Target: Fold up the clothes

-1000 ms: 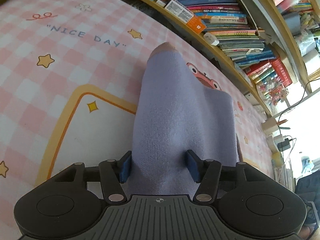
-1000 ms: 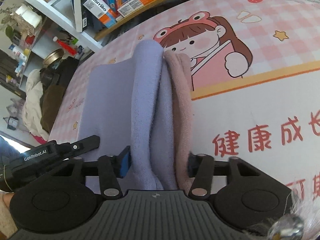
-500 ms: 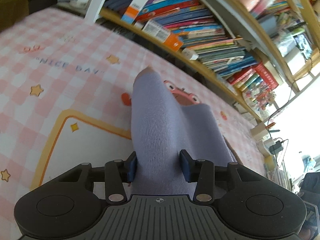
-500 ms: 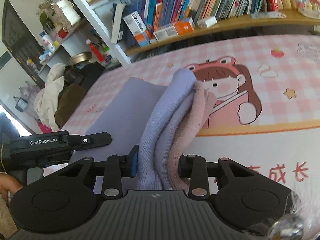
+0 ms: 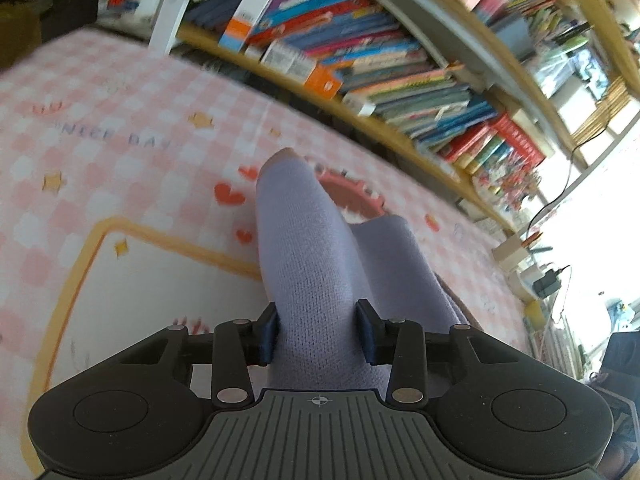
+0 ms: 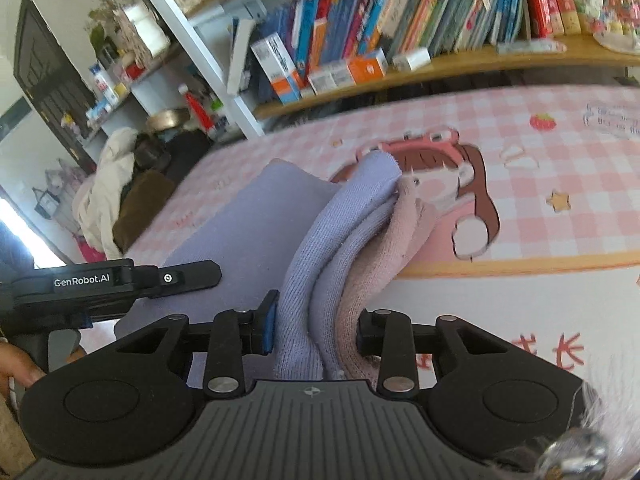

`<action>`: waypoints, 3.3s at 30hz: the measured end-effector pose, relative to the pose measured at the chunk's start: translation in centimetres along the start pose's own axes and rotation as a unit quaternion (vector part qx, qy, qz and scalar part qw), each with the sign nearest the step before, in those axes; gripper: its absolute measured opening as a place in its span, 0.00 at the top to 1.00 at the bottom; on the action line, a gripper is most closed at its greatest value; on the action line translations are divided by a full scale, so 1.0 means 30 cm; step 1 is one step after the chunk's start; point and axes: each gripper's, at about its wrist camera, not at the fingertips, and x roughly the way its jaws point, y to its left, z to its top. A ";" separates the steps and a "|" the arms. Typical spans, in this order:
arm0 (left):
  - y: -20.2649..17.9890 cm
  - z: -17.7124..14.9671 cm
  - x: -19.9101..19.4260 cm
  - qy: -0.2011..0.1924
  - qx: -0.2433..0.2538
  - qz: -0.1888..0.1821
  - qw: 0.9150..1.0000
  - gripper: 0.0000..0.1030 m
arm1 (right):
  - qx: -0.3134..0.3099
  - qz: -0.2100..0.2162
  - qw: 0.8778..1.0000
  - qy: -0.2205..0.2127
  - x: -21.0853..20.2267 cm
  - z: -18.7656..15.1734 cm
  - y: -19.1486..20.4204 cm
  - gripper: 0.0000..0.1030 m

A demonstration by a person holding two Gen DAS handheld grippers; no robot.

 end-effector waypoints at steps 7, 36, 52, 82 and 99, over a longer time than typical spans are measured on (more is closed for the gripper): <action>0.043 -0.045 0.060 0.055 -0.023 0.019 0.998 0.56 | 0.045 -0.037 0.995 0.075 0.053 -0.025 -0.066 0.57; -0.021 0.044 -0.022 -0.004 -0.008 -0.065 0.998 0.61 | -0.007 0.031 0.999 -0.014 -0.038 0.067 -0.027 0.73; -0.116 0.099 -0.098 -0.049 0.027 -0.071 0.996 0.61 | -0.037 0.047 0.995 -0.074 -0.130 0.124 -0.003 0.73; 0.012 0.250 -0.043 -0.004 0.051 -0.123 0.991 0.61 | -0.001 -0.012 0.995 -0.098 -0.063 0.139 0.109 0.72; 0.261 0.420 -0.048 0.011 0.047 -0.143 0.989 0.61 | -0.002 -0.033 0.995 -0.098 0.147 0.196 0.320 0.72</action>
